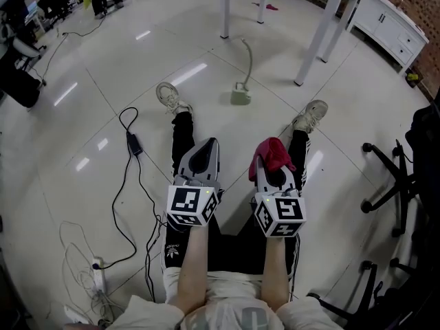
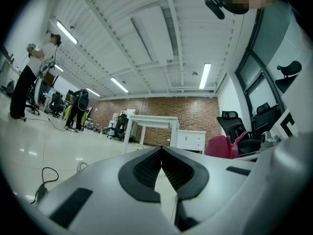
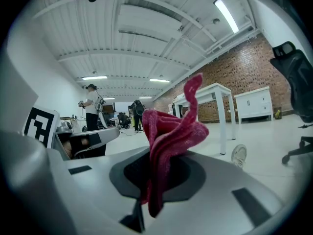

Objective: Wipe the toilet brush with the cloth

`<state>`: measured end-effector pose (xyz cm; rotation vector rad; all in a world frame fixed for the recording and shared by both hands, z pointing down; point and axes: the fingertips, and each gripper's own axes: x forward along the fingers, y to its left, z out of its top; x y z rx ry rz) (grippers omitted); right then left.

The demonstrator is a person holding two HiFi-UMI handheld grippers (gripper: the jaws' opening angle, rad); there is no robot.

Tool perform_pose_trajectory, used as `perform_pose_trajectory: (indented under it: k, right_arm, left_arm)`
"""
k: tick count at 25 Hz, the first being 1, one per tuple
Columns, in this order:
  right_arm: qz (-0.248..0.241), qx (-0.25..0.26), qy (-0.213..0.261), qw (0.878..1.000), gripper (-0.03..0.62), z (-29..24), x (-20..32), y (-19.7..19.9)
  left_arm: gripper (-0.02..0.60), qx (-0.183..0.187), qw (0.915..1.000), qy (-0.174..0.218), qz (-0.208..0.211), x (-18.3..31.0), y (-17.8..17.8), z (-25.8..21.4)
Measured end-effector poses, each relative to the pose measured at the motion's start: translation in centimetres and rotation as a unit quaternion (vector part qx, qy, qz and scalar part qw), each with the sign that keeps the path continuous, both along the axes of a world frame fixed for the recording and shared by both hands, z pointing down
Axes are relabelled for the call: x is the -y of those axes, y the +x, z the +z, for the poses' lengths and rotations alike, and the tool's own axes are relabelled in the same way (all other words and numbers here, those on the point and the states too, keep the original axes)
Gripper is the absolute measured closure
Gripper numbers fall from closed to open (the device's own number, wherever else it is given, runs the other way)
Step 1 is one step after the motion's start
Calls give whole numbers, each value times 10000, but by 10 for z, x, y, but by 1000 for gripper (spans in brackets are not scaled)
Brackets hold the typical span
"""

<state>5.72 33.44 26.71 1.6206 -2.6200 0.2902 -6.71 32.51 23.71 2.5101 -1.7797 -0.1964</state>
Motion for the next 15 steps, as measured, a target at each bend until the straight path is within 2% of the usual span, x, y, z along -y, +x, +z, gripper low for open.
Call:
perform_pose_trajectory:
  k: [15]
  right_arm:
    - [20, 20, 73, 10000, 562, -2, 0, 0]
  left_arm:
    - [577, 59, 10000, -51, -28, 0, -4, 4]
